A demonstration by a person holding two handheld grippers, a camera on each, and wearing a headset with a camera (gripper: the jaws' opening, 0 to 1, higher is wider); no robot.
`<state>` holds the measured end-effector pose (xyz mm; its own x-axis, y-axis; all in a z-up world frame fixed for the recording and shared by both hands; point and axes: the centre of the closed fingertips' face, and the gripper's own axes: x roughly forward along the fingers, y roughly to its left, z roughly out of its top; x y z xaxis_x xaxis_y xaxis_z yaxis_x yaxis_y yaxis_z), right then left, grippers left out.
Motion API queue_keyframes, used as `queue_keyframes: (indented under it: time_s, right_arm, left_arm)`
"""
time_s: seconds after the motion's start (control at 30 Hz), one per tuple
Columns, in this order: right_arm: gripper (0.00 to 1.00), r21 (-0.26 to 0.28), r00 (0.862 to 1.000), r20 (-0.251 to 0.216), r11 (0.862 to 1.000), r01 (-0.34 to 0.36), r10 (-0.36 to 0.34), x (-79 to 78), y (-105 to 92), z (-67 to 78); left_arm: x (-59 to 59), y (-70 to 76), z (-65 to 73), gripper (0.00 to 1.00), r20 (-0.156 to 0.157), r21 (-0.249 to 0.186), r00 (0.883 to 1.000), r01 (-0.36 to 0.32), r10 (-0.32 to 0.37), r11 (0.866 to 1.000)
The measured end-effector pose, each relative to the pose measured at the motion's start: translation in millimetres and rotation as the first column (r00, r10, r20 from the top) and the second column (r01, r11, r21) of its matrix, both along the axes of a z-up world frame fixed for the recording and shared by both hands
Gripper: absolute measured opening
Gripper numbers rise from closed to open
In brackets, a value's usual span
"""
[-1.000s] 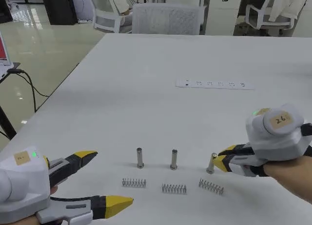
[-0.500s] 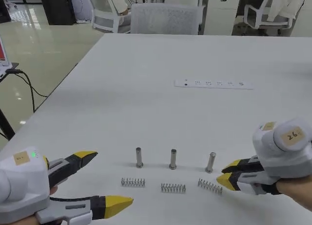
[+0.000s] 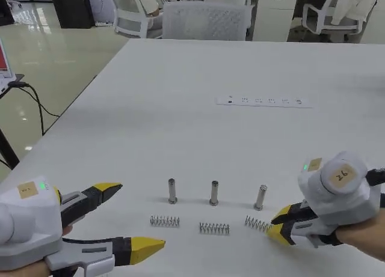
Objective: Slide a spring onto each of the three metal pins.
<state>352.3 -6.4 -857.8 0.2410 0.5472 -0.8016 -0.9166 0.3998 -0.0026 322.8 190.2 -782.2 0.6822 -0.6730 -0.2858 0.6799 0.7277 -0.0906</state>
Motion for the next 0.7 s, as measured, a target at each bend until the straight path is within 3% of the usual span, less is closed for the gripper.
queue_keyframes:
  time_s: [0.43,0.7]
  right_arm:
    - [0.08,-0.051,0.999,0.001,0.998,-0.045,0.046,-0.5,-0.2,-5.8]
    - [0.07,-0.060,0.998,0.011,0.996,-0.065,0.066,-2.8,4.4,1.7]
  left_arm:
    - [-1.5,-3.7,2.0,0.81,-0.001,-0.009,1.000,0.009,-0.009,1.000]
    - [-4.3,-6.9,3.1,0.78,-0.005,-0.006,1.000,0.029,-0.029,1.000]
